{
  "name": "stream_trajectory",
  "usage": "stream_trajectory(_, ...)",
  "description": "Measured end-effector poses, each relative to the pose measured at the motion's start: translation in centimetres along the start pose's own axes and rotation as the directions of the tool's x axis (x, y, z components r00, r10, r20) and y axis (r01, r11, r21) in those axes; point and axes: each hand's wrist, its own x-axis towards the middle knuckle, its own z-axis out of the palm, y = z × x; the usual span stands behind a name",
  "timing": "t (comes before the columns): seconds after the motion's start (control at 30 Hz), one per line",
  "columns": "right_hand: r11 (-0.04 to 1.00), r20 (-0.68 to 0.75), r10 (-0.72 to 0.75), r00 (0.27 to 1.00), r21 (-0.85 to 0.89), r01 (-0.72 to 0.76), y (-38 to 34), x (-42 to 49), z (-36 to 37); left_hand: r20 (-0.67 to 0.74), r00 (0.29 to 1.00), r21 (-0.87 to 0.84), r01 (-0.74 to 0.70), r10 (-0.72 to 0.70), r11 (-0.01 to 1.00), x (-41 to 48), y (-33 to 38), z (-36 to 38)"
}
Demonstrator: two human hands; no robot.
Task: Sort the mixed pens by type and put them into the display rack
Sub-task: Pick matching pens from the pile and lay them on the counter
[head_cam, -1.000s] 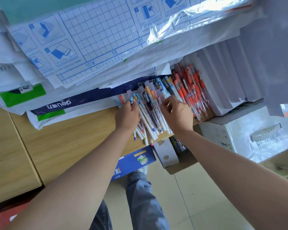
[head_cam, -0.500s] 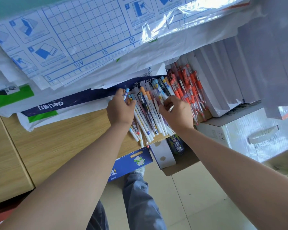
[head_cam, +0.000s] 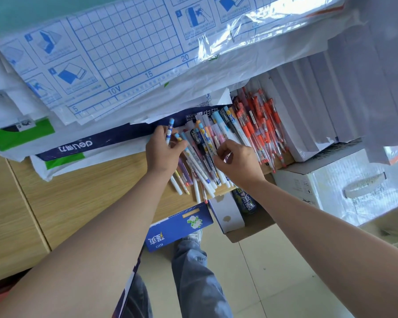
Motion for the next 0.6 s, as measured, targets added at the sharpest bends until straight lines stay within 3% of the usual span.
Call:
stream_trajectory(0.17, 0.999, 0.081, 0.014, 0.997, 0.044, -0.018, -1.8, -0.1, 0.5, 0.094, 0.991, -0.268, 0.113, -0.090, 0.957, -0.6, 0.6, -1.5)
stream_trajectory(0.33, 0.999, 0.159, 0.011, 0.987, 0.045, -0.018, -3.5, 0.0, 1.2, 0.224, 0.963, -0.504, 0.247, -0.151, 0.828, -1.5, 0.5, -3.3)
stream_trajectory(0.6, 0.991, 0.387, 0.013, 0.922, 0.116, -0.063, -8.0, -1.4, 3.7, 0.247, 0.954, -0.651, 0.295, -0.172, 0.700, -3.4, -1.4, -7.1)
